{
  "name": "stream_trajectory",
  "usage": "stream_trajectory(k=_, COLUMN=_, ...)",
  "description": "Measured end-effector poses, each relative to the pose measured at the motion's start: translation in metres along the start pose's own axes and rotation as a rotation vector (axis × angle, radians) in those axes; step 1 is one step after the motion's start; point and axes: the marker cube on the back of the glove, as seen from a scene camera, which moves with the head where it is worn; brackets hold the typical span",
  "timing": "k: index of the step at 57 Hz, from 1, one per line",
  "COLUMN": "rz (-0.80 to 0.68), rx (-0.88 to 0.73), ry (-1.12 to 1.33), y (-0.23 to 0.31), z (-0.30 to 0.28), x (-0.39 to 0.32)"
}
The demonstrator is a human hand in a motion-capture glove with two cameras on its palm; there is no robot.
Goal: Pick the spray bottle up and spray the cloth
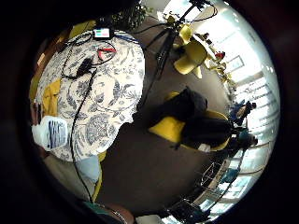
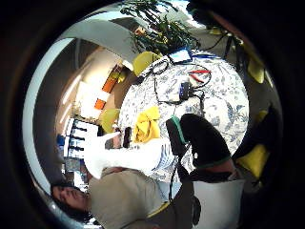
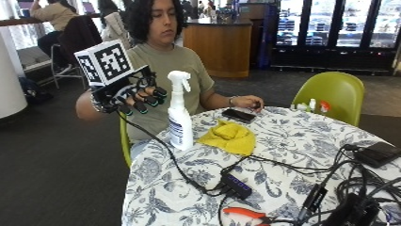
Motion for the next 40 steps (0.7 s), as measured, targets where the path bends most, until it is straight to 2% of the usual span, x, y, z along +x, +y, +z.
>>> stream_trajectory(k=25, rz=-0.001, rx=0.051, ry=-0.066, y=0.031, z=-0.007, x=-0.023)
stream_trajectory(k=33, rz=0.056, rx=0.099, ry=-0.219, y=0.052, z=-0.002, x=-0.042)
stream_trajectory(k=40, rz=0.118, rx=0.014, ry=-0.454, y=0.079, z=0.012, x=-0.062)
